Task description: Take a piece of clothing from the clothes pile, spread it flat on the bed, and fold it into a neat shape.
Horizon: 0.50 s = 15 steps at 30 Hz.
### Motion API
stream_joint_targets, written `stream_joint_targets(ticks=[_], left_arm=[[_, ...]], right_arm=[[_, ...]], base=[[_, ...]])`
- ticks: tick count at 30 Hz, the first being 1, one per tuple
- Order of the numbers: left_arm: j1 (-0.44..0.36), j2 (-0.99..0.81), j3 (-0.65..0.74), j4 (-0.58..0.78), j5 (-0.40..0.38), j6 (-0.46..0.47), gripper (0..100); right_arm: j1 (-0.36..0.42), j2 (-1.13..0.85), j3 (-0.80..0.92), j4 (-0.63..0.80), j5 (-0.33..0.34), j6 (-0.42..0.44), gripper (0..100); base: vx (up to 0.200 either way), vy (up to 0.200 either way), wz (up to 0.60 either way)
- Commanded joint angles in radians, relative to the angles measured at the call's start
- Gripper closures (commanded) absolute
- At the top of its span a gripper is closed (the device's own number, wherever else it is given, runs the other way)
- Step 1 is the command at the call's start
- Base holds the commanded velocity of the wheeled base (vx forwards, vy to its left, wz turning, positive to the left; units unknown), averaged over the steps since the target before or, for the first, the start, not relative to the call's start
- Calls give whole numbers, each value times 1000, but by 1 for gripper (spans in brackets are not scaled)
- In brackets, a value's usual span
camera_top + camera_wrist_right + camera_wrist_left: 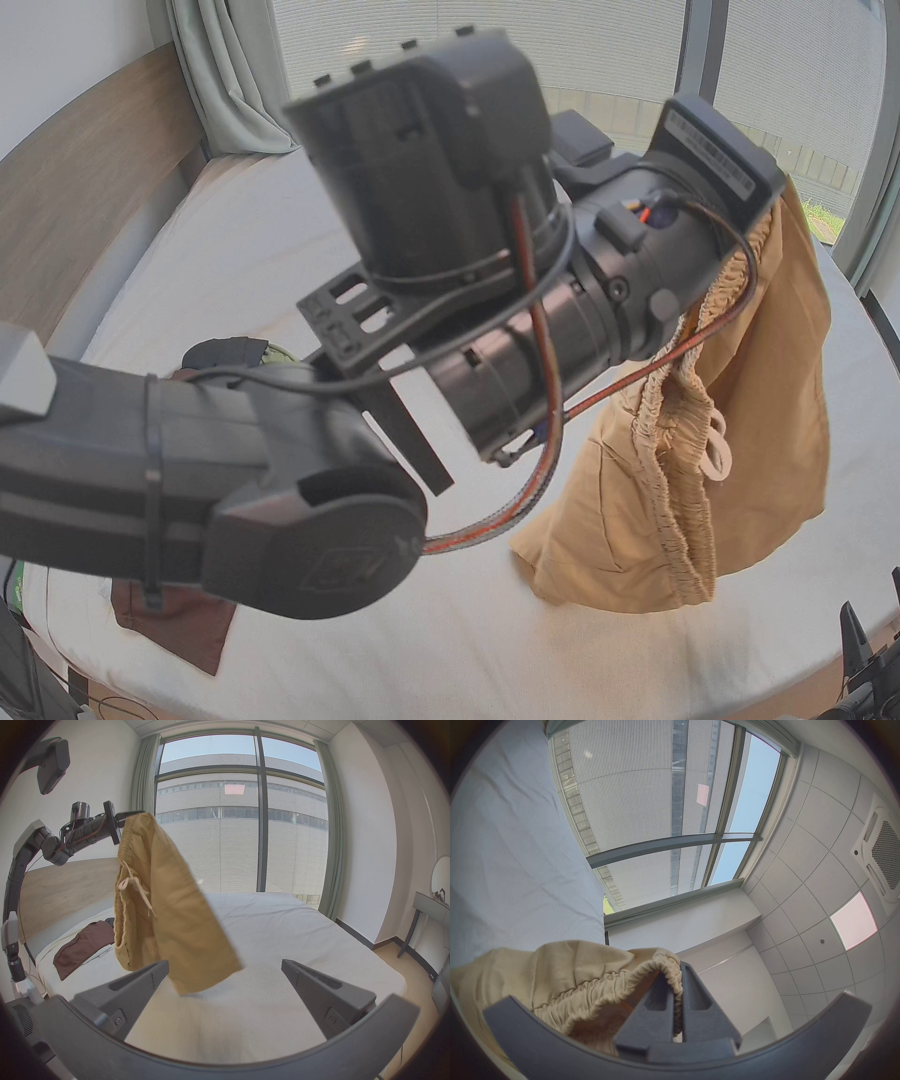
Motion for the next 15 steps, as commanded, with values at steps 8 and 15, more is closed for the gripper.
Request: stream_joint_targets(ticks=[8, 15], left_arm=[[222, -149, 479, -39, -67, 109, 100], [359, -103, 743, -277, -183, 252, 100]], right_arm=[[0, -7, 16, 0, 0, 0, 0], [0, -7, 16, 1, 0, 0, 0]], base=[[0, 0, 0], [0, 0, 0]])
